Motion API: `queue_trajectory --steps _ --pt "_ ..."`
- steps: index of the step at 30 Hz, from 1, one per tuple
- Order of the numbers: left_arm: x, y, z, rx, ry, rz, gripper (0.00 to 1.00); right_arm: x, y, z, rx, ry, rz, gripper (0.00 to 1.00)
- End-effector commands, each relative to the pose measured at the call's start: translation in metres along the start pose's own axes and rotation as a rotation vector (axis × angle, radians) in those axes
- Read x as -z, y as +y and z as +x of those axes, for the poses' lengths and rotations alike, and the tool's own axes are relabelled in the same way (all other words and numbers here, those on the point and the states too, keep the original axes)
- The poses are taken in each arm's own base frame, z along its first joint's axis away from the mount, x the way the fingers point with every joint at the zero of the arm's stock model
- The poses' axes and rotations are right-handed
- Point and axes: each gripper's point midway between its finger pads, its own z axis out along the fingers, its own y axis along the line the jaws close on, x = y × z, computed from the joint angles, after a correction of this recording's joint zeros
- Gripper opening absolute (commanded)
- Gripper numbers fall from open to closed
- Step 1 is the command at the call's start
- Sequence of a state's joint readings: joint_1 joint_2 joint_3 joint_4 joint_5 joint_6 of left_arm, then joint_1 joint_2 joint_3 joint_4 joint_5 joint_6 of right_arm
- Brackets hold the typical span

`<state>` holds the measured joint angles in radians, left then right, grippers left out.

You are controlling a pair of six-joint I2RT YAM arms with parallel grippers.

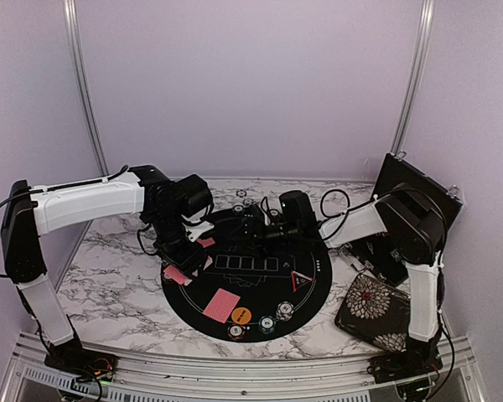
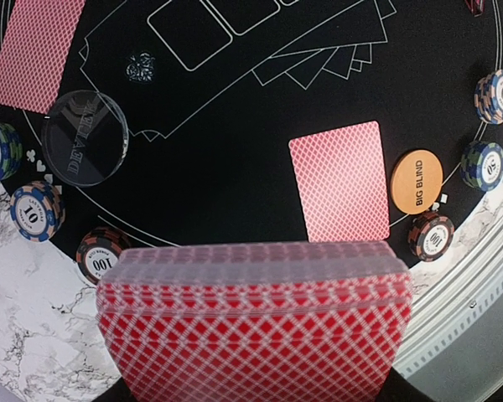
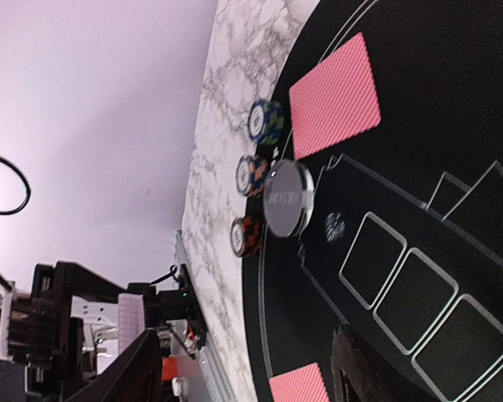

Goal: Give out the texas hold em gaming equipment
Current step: Distribute the poker card in the dealer area, then pick up the poker card from the face-down deck piles.

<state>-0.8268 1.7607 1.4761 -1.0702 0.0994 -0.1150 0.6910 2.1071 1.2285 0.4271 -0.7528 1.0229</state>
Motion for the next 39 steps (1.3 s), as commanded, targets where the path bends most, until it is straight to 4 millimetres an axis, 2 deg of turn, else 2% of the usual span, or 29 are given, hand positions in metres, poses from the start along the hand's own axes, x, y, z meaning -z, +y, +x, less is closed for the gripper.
queue_trajectory --steps 1,4,9,16,39 --pt "0.004 -0.014 -0.008 -0.035 -0.019 0.026 0.45 0.013 0.049 0.022 0.031 0.063 -0.181 0.68" --pt "0.003 -0.019 -0.008 -0.048 -0.015 0.031 0.45 0.014 0.057 0.040 0.017 0.102 -0.219 0.68" --pt "0.004 -0.026 -0.010 -0.064 -0.016 0.035 0.45 0.009 0.066 0.056 0.010 0.139 -0.248 0.68" --pt "0.004 -0.031 -0.010 -0.079 -0.011 0.036 0.45 0.007 0.075 0.063 0.000 0.156 -0.282 0.68" --pt "0.008 -0.032 -0.011 -0.085 -0.022 0.030 0.45 -0.017 0.090 0.092 -0.014 0.247 -0.344 0.65"
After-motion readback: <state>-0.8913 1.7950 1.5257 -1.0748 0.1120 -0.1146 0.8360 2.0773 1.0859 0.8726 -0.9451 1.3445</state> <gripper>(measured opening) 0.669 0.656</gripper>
